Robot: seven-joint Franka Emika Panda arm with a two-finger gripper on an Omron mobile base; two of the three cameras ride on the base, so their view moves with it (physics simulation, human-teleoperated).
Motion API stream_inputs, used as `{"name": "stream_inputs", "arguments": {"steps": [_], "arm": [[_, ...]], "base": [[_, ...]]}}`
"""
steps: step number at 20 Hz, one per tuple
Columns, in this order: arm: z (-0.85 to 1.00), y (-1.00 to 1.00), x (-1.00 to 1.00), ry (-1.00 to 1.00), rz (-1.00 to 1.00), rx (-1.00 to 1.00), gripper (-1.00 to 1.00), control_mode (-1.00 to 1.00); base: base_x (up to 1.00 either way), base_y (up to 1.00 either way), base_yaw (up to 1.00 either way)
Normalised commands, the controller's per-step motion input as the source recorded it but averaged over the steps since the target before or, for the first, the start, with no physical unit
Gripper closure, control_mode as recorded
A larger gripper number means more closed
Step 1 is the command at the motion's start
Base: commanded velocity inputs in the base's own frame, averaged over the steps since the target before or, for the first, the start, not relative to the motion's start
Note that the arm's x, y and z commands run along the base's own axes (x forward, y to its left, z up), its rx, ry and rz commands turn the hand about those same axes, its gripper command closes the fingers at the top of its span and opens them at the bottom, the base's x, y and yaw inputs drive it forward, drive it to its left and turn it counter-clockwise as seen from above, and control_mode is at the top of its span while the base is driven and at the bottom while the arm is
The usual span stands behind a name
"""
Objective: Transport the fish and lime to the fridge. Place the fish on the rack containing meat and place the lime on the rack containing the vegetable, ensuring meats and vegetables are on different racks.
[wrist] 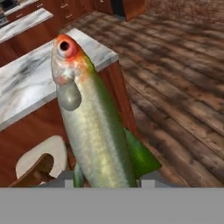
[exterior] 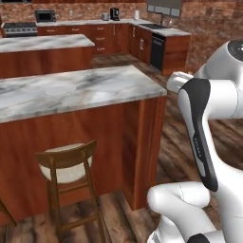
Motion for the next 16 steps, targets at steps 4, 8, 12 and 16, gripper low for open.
{"name": "stream_inputs", "arguments": {"steps": [4, 8, 12, 16], "arm": [[0.0, 0.0, 0.0, 0.0, 0.0, 0.0, 1.0, 1.0], [0.0, 0.0, 0.0, 0.0, 0.0, 0.0, 1.0, 1.0], [0.0, 0.0, 0.0, 0.0, 0.0, 0.0, 1.0, 1.0], [0.0, 0.0, 0.0, 0.0, 0.0, 0.0, 1.0, 1.0]], "base": [[0.0, -1.0, 0.0], [-0.01, -1.0, -0.03], [0.4, -0.96, -0.02], [0.82, -0.82, 0.0]]}}
